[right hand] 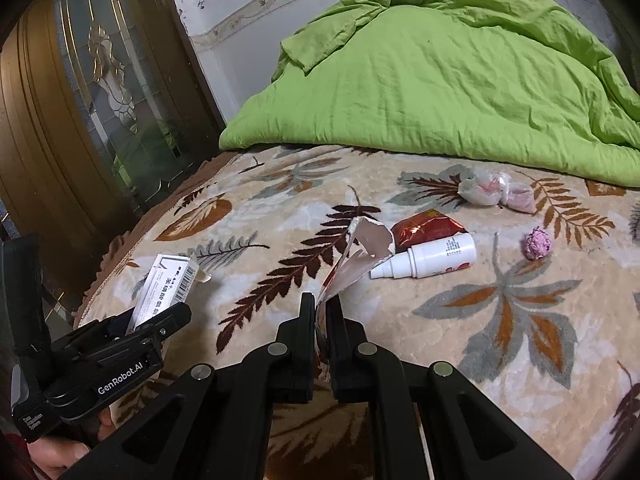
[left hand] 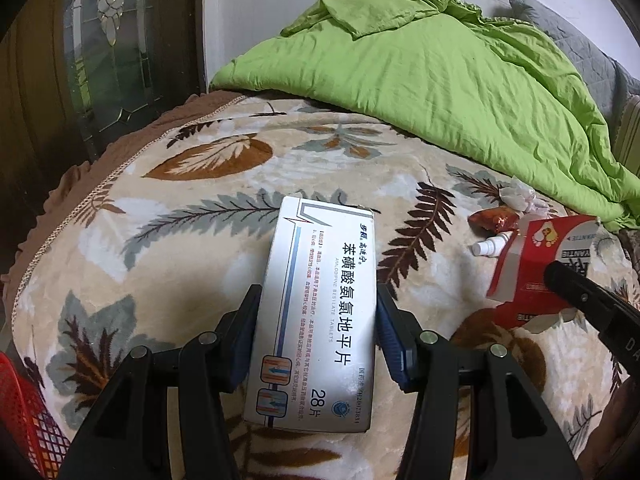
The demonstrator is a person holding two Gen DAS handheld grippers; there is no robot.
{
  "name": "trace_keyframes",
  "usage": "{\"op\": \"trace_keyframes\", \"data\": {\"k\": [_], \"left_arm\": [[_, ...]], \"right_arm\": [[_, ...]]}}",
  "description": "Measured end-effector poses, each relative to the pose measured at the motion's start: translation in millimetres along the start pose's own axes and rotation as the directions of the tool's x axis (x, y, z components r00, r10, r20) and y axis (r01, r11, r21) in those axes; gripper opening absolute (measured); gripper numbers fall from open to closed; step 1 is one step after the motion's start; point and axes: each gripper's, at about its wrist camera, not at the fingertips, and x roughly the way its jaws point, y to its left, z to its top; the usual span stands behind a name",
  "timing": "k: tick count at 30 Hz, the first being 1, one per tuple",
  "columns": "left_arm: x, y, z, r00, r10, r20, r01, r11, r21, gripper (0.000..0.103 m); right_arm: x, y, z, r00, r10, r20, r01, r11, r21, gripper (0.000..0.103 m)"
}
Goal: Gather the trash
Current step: 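Lift the white medicine box and red-white box off the bed with both tools, then carry both boxes to the red basket and open both tools over it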
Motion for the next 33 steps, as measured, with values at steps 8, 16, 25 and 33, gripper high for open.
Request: {"op": "trace_keyframes", "data": {"k": [8, 16, 25, 33], "left_arm": [[-15.0, 20.6, -2.5, 0.999, 0.041, 0.019, -0.04, 0.998, -0.047, 0.053], [-42.3, 37.6, -0.7, 0.997, 0.069, 0.046, -0.066, 0.996, -0.061, 0.053], [-95.3, 68.6, 11.6, 0.981, 0.139, 0.136, -0.133, 0.99, -0.057, 0.053], [-135.9, 101.1, -6.3, 0.967, 0.194, 0.167, -0.19, 0.981, -0.038, 0.053]], "right_arm": [[-18.5, 2.9, -2.2, 0.999, -0.007, 0.033, 0.006, 1.0, 0.019, 0.006], [-17.5, 18.8, -9.1, 0.999, 0.041, 0.03, -0.042, 0.998, 0.046, 0.006], [-22.3, 51.9, -17.5, 0.993, 0.119, -0.01, -0.118, 0.992, 0.032, 0.006], [-49.6, 96.3, -6.1, 0.981, 0.192, 0.007, -0.191, 0.98, -0.058, 0.006]]}}
